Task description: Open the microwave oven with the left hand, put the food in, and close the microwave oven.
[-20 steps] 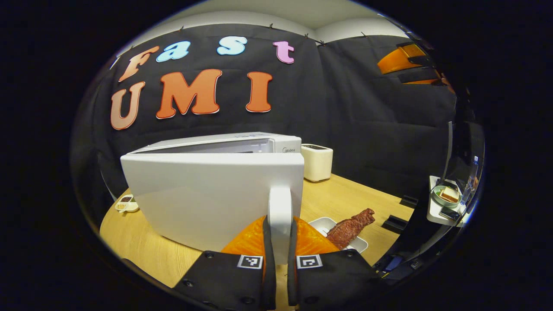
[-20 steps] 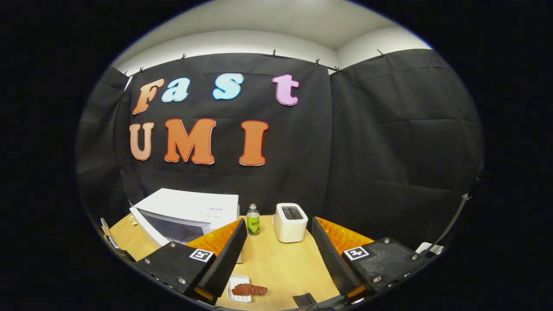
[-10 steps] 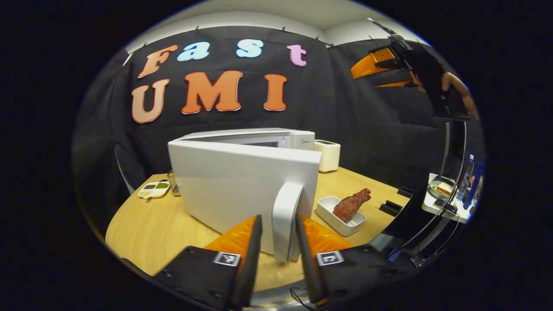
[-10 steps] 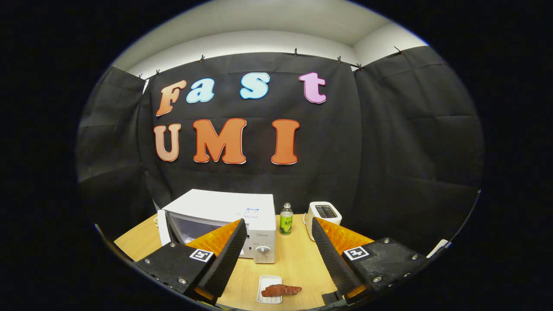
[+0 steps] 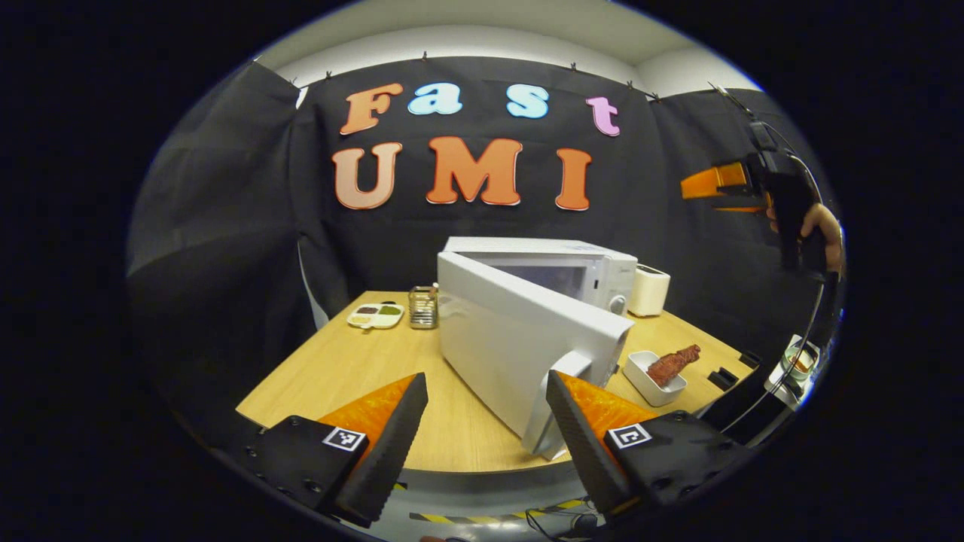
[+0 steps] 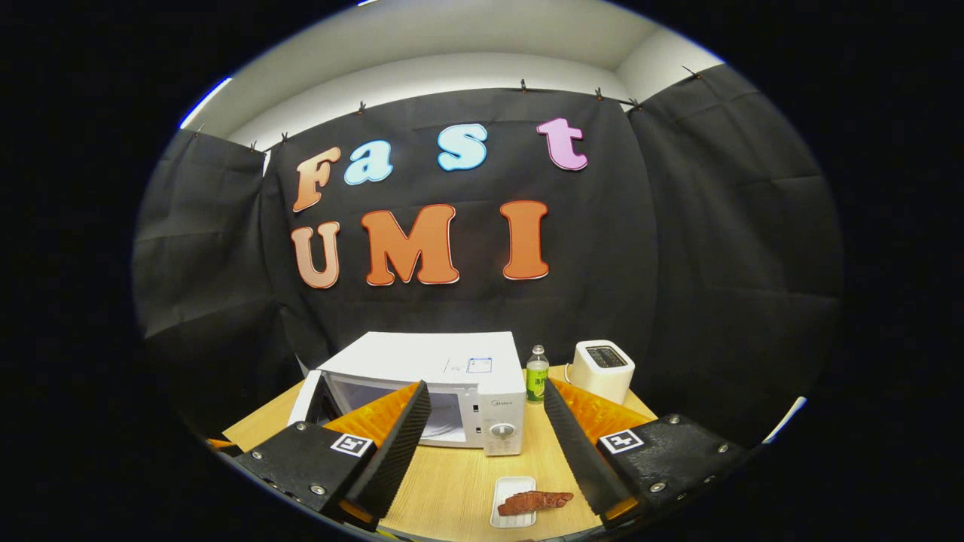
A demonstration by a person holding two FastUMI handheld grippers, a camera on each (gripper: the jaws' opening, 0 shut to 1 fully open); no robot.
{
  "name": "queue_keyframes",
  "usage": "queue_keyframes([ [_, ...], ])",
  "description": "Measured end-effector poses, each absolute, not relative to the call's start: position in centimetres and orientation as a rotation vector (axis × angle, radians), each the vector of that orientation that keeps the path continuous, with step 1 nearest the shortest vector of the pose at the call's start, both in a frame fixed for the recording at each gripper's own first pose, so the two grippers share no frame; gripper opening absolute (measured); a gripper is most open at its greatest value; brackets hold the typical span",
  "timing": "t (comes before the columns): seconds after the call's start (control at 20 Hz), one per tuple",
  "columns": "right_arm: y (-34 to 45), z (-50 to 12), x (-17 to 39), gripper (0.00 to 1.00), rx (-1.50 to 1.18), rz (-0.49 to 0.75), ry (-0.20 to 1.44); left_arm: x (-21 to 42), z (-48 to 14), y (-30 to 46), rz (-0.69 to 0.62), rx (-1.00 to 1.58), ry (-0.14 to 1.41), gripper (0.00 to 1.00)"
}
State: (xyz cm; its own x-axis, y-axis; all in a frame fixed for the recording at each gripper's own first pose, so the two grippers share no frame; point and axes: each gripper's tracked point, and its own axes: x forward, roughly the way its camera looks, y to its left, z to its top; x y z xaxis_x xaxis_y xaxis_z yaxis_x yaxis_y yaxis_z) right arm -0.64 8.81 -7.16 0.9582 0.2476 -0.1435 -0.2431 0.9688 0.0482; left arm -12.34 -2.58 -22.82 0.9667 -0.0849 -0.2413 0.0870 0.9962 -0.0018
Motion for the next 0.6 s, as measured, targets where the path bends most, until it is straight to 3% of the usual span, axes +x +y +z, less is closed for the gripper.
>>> queue_keyframes([
  [0.35, 5.3, -11.3, 1.6, 0.94, 0.310, 0.188, 0.197, -10.2, -18.2, 3.2, 0.053, -0.006, 0.178, 0.96],
  [0.4, 4.6, -12.4, 1.9, 0.99, 0.358, 0.174, 0.213, -10.1, -17.8, 3.8, 0.072, -0.006, 0.172, 0.96],
  [0.5, 2.9, -14.9, 2.5, 0.95, 0.449, 0.145, 0.254, -9.7, -17.1, 5.0, 0.102, 0.008, 0.165, 1.00],
  [0.6, 1.4, -17.7, 2.7, 0.95, 0.549, 0.110, 0.301, -9.6, -16.8, 5.6, 0.119, 0.021, 0.164, 0.96],
])
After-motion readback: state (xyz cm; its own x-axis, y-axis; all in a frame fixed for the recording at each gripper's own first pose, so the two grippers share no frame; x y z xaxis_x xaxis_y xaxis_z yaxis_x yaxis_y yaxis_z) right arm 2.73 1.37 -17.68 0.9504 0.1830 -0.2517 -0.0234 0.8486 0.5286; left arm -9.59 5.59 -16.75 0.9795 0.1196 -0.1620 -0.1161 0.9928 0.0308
